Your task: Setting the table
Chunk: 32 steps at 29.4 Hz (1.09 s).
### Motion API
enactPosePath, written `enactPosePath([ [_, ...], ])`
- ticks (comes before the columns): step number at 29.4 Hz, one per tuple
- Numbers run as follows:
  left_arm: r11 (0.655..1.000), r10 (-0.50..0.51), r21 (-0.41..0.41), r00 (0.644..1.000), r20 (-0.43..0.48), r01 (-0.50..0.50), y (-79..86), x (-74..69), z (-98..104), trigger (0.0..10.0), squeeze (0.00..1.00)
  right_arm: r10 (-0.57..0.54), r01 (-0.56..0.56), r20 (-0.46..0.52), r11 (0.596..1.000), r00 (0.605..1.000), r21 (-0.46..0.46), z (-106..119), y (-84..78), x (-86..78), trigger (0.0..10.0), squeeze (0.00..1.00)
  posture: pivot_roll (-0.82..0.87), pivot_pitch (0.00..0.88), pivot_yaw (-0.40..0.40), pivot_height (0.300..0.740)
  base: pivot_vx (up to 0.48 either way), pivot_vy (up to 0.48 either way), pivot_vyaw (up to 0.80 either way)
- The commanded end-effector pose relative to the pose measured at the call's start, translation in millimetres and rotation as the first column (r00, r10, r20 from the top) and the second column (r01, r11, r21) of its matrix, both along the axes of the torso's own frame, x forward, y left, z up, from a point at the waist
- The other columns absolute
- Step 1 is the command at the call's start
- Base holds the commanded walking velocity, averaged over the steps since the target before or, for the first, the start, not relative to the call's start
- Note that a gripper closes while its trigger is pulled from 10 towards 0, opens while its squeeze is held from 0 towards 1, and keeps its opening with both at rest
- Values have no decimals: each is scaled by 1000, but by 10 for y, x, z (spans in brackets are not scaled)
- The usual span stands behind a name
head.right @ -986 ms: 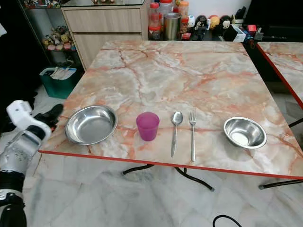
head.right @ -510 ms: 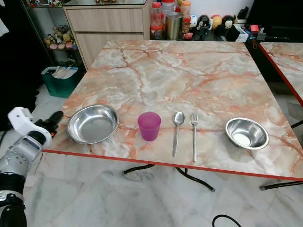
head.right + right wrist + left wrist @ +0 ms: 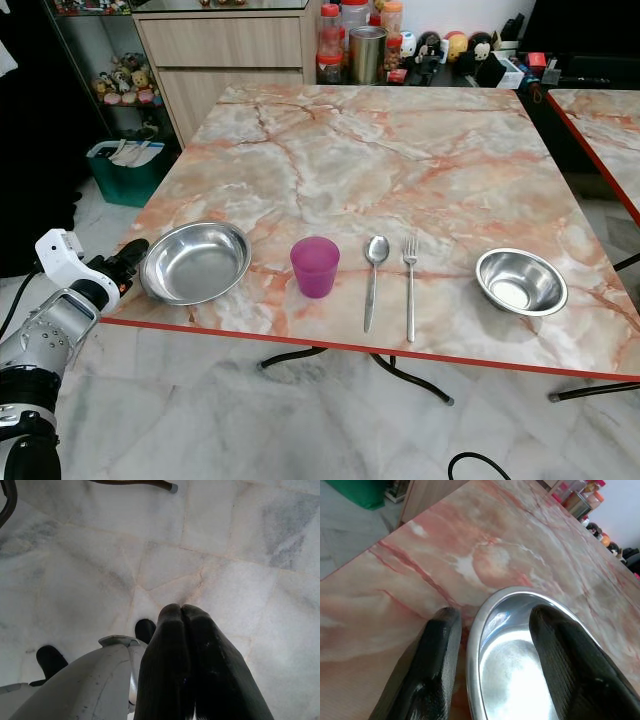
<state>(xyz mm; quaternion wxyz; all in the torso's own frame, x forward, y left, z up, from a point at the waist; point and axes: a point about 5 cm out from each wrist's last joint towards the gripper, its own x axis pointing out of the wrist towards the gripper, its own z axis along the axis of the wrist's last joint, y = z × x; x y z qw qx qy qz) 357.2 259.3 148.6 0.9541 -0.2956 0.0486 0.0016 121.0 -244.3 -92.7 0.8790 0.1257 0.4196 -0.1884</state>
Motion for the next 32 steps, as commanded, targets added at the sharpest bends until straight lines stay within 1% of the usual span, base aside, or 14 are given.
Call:
enactPosePath([
  [1, 1000, 12, 26, 999, -44, -11, 55, -37, -81, 10000, 0, -14, 14, -10, 1000, 1000, 5, -21, 19, -55, 10000, 0, -5, 131, 46, 740, 0, 0, 0],
  [4, 1000, -25, 11, 998, -65, 26, -48, -42, -164, 10000, 0, -15, 15, -5, 1000, 1000, 5, -15, 14, -43, 10000, 0, -7, 129, 43, 740, 0, 0, 0],
  [8, 999, -41, 6, 997, -67, 41, -86, -39, -173, 10000, 0, -14, 14, -4, 1000, 1000, 3, -13, 9, -40, 10000, 0, -9, 128, 42, 740, 0, 0, 0],
  [15, 995, -96, 12, 992, -86, 97, -164, -38, -195, 10000, 0, -15, 15, -2, 1000, 1000, 3, -13, 12, -38, 10000, 0, -7, 128, 43, 740, 0, 0, 0],
  [20, 994, -105, 9, 991, -85, 106, -209, -30, -188, 10000, 0, -14, 14, 0, 1000, 1000, 4, -14, 21, -37, 10000, 0, -8, 130, 44, 740, 0, 0, 0],
  [28, 994, -109, 12, 990, -91, 111, -235, -25, -197, 10000, 0, -15, 15, 1, 1000, 1000, 4, -13, 21, -36, 10000, 0, -8, 129, 44, 740, 0, 0, 0],
  [29, 994, -106, 10, 990, -92, 108, -239, -24, -201, 9216, 0, -14, 14, 1, 1000, 1000, 4, -13, 22, -35, 10000, 0, -10, 130, 44, 740, 0, 0, 0],
  [30, 994, -105, 10, 990, -94, 107, -244, -24, -205, 5882, 0, -15, 15, 2, 1000, 1000, 4, -12, 20, -35, 10000, 0, -10, 128, 44, 740, 0, 0, 0],
  [31, 994, -104, 11, 990, -97, 105, -248, -24, -211, 4667, 0, -14, 14, 1, 1000, 1000, 3, -12, 19, -35, 10000, 0, -9, 129, 43, 740, 0, 0, 0],
  [32, 995, -102, 12, 990, -101, 104, -252, -26, -219, 3098, 0, -14, 14, 2, 1000, 1000, 3, -11, 19, -34, 10000, 0, -9, 130, 44, 740, 0, 0, 0],
])
